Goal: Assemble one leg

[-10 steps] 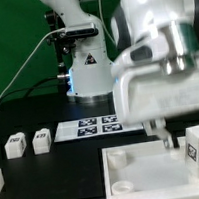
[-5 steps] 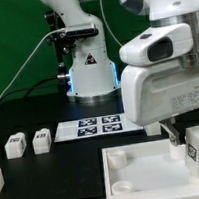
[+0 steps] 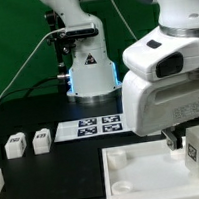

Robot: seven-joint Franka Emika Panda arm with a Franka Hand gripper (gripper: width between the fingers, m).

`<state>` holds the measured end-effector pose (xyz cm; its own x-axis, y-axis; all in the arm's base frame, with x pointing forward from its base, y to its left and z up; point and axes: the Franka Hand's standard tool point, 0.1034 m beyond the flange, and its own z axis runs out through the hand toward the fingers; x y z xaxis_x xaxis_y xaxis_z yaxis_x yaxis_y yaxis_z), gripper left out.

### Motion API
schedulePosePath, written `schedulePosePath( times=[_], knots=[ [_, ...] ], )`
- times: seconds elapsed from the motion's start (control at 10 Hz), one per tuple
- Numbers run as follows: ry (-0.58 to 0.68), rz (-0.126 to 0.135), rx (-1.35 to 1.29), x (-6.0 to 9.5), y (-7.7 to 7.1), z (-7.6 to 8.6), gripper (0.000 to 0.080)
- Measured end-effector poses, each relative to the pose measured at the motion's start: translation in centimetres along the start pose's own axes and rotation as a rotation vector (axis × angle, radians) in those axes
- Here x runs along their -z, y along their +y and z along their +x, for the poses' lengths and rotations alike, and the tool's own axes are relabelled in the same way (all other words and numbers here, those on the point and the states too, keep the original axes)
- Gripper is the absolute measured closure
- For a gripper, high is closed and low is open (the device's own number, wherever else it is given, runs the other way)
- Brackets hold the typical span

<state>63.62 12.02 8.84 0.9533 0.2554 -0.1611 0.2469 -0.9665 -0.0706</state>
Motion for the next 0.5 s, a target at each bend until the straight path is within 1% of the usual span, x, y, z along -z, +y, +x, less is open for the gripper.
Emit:
schedulePosePath(
  times=[0.1,0.3,0.4,0.5],
  knots=[
    [0.007,-0.001,-0.006,-0.01,0.01,0.12,0.0150],
    [0.005,0.000,-0.028,-0.09,0.01,0.09,0.0407],
    [0.005,-0.001,-0.050,-0.12,0.02,0.08,0.0407],
    [0.005,-0.001,-0.050,-0.13,0.04,0.08,0.0506]
  ],
)
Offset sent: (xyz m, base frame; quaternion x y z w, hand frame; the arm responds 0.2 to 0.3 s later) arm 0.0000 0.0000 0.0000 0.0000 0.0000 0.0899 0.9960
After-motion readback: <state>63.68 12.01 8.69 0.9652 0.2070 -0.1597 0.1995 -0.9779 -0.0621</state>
